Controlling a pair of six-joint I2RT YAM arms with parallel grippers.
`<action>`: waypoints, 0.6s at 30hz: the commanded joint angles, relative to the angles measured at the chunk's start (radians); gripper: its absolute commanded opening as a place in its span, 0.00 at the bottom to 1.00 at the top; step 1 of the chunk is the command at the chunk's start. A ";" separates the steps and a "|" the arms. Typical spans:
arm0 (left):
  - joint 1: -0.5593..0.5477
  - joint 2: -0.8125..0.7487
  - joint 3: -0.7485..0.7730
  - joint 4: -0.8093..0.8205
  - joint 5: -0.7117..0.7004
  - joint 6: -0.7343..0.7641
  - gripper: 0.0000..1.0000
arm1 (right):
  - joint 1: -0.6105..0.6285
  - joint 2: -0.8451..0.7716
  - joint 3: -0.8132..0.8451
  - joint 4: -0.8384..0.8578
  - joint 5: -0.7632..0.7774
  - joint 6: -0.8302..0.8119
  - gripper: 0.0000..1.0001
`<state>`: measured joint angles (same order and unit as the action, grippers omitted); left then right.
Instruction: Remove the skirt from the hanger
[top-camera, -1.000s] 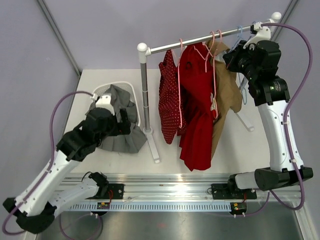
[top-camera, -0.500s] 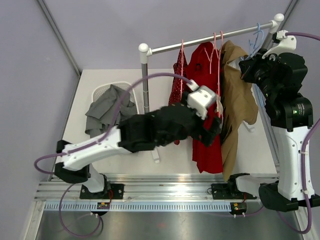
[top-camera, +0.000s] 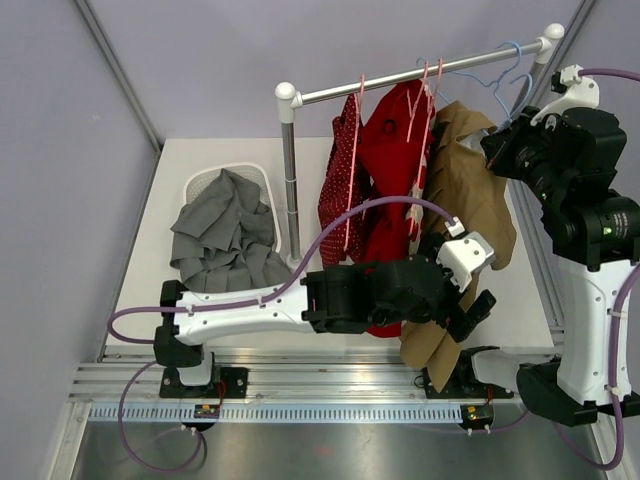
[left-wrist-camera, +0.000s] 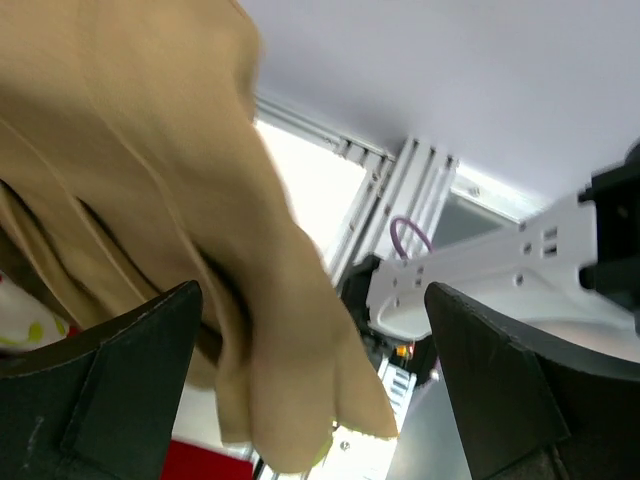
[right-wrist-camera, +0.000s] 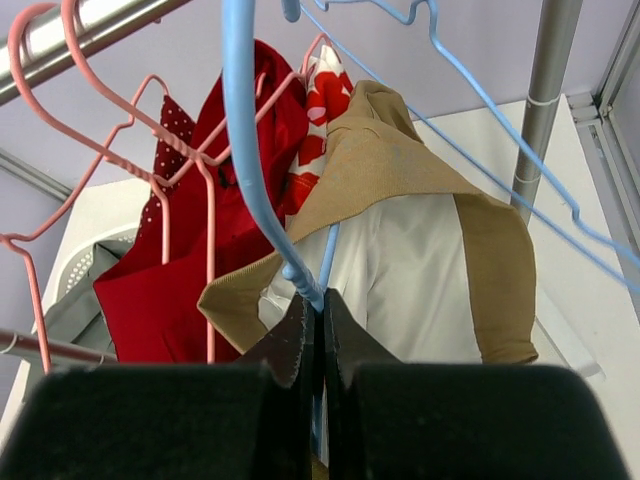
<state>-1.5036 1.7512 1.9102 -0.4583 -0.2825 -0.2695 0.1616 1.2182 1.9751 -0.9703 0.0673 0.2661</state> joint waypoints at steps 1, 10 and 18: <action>-0.006 0.030 0.000 0.104 -0.089 0.009 0.92 | 0.006 -0.042 0.088 0.053 -0.018 0.031 0.00; -0.050 0.033 -0.025 0.083 -0.106 -0.026 0.00 | 0.006 -0.019 0.152 0.028 -0.015 0.048 0.00; -0.309 -0.065 -0.221 0.000 -0.328 -0.095 0.00 | 0.006 0.021 0.180 0.045 0.040 0.027 0.00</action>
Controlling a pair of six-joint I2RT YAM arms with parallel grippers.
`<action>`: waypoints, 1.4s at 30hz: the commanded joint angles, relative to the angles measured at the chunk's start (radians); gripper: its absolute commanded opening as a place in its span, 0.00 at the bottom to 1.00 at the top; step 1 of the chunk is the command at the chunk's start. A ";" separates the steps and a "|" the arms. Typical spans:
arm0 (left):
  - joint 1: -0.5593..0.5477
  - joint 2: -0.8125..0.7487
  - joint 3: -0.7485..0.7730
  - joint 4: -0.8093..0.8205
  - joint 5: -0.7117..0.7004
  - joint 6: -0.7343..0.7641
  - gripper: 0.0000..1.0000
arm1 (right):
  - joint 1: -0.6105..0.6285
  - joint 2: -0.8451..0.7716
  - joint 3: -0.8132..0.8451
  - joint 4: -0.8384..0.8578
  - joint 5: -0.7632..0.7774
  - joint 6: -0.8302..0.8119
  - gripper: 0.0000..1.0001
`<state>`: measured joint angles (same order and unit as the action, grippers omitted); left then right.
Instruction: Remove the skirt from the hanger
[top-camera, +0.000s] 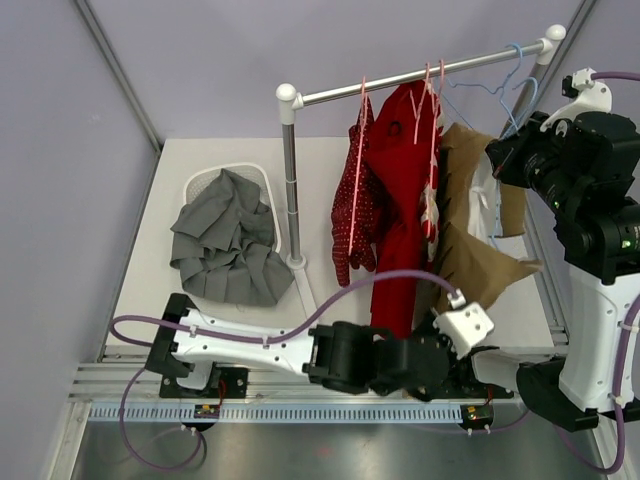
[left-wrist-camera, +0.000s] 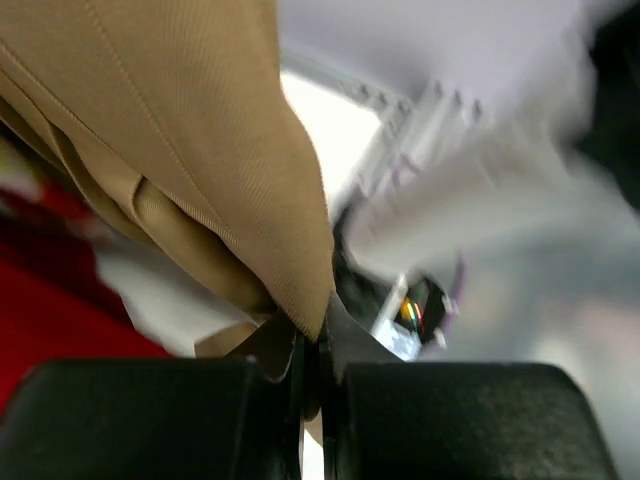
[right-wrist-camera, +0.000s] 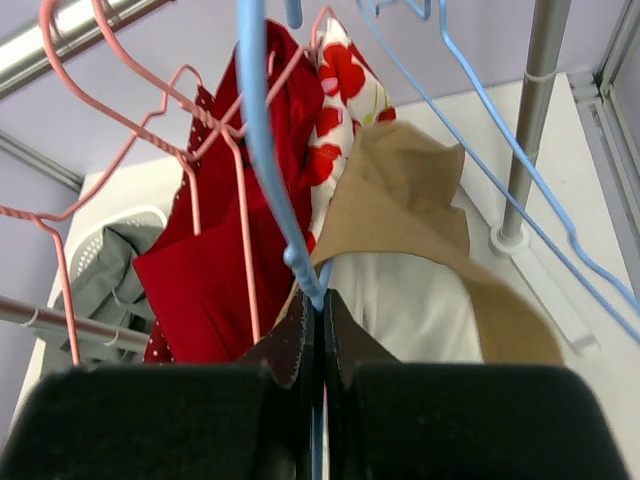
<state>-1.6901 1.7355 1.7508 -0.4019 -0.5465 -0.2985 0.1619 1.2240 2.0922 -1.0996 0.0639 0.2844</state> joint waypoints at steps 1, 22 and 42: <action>-0.173 -0.054 -0.077 -0.080 -0.072 -0.111 0.00 | 0.005 0.020 0.075 0.175 0.051 0.006 0.00; 0.208 0.292 0.427 -0.399 -0.103 -0.220 0.00 | 0.005 -0.141 0.006 0.017 0.005 0.045 0.00; -0.339 -0.076 0.147 -1.068 -0.365 -0.923 0.00 | 0.005 0.236 0.213 0.234 0.053 -0.028 0.00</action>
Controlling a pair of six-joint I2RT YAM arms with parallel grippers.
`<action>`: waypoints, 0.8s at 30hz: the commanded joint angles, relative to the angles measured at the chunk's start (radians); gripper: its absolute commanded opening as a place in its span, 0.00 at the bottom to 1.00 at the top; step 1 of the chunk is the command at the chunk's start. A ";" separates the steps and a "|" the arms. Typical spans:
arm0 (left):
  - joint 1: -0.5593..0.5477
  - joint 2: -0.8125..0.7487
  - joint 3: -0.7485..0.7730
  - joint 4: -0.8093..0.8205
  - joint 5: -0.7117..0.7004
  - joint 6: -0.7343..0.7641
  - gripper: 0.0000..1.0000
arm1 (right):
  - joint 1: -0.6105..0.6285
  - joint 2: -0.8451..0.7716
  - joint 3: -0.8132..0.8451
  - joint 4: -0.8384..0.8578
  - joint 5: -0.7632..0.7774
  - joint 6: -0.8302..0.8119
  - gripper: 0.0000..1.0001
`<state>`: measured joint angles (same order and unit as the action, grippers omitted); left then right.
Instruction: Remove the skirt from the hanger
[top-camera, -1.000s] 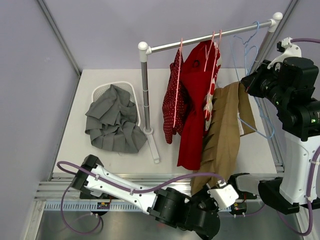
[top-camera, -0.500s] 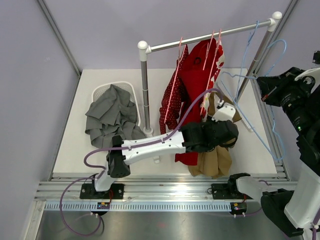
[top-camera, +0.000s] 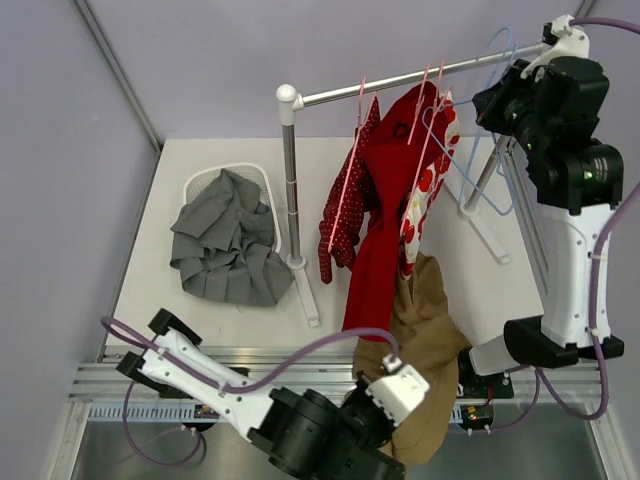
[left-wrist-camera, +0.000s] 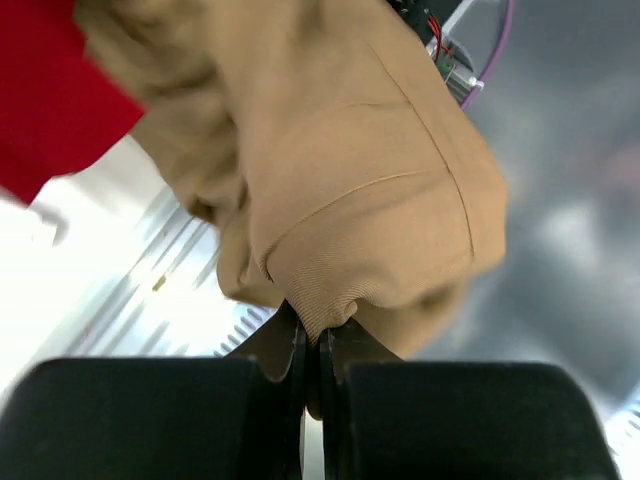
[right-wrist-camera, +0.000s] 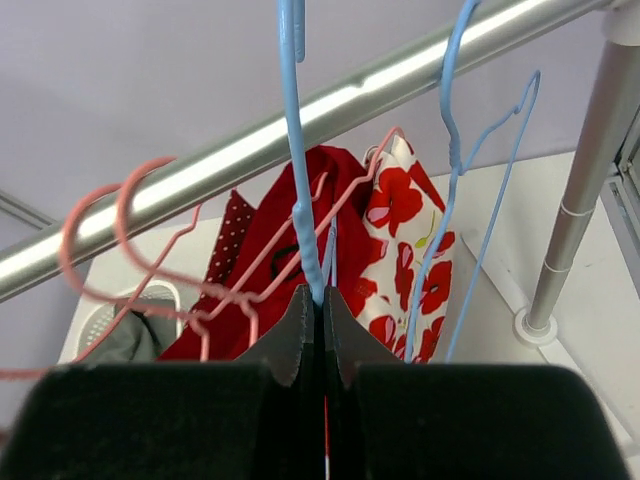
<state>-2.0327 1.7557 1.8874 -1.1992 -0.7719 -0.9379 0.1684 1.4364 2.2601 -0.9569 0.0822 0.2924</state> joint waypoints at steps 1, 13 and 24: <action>-0.006 -0.104 0.006 -0.305 -0.145 -0.315 0.00 | -0.001 0.042 0.065 0.078 0.039 -0.039 0.00; -0.017 -0.260 -0.111 -0.347 -0.242 -0.397 0.00 | -0.001 0.052 0.041 0.109 0.128 -0.078 0.00; 0.014 -0.299 -0.197 -0.309 -0.250 -0.409 0.00 | -0.001 -0.157 0.035 0.026 0.157 -0.096 0.00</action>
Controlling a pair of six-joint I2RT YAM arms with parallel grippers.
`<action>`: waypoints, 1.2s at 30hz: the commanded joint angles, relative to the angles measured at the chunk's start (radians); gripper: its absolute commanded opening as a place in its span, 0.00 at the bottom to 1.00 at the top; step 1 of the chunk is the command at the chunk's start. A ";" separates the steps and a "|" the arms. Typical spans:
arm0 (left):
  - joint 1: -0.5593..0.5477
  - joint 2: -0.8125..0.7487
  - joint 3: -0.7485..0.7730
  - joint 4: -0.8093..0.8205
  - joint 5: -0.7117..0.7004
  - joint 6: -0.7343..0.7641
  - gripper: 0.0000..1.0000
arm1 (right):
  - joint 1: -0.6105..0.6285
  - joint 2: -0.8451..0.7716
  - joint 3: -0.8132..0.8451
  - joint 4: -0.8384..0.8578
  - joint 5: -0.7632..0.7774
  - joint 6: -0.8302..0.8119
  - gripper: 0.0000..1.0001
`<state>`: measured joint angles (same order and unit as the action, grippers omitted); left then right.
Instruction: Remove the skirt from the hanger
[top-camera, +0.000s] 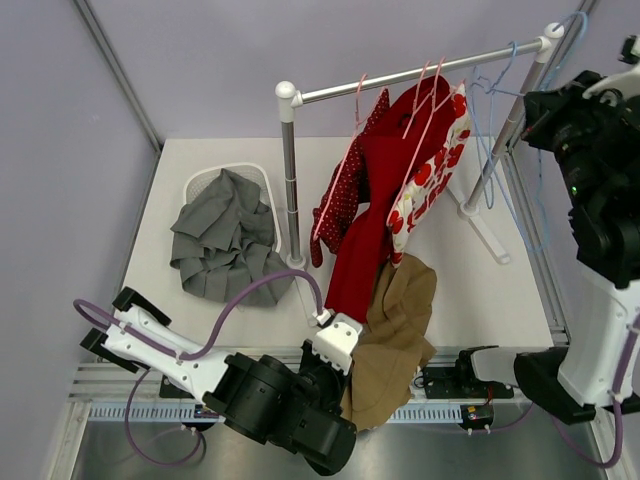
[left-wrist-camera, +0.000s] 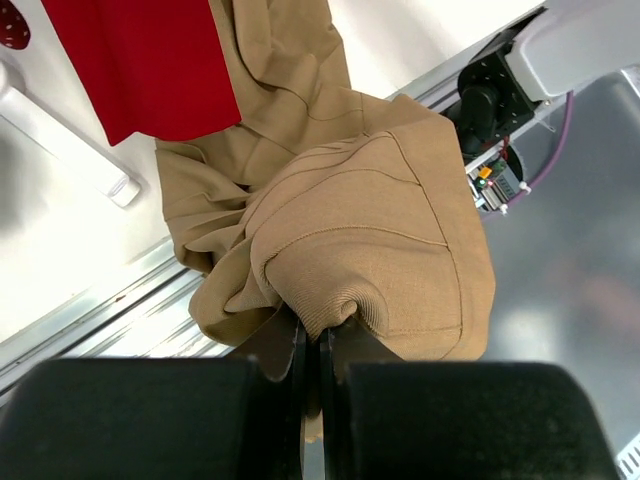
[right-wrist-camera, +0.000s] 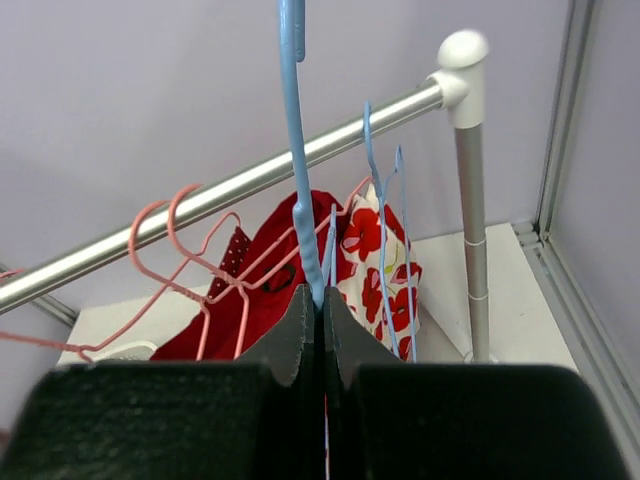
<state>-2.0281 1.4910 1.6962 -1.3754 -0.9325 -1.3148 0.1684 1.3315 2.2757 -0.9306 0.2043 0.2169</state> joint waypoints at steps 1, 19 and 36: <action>0.011 -0.034 -0.006 -0.134 -0.089 -0.032 0.00 | -0.003 -0.058 0.021 -0.017 0.038 -0.022 0.00; 0.012 -0.046 -0.075 -0.090 -0.085 -0.066 0.00 | -0.001 0.141 0.045 0.047 0.038 -0.070 0.00; 0.042 -0.216 -0.204 -0.172 -0.115 -0.133 0.00 | 0.000 0.187 -0.157 0.172 0.018 -0.082 0.00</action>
<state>-2.0102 1.3693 1.5101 -1.3605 -0.9463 -1.4052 0.1684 1.5917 2.2211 -0.8566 0.2230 0.1562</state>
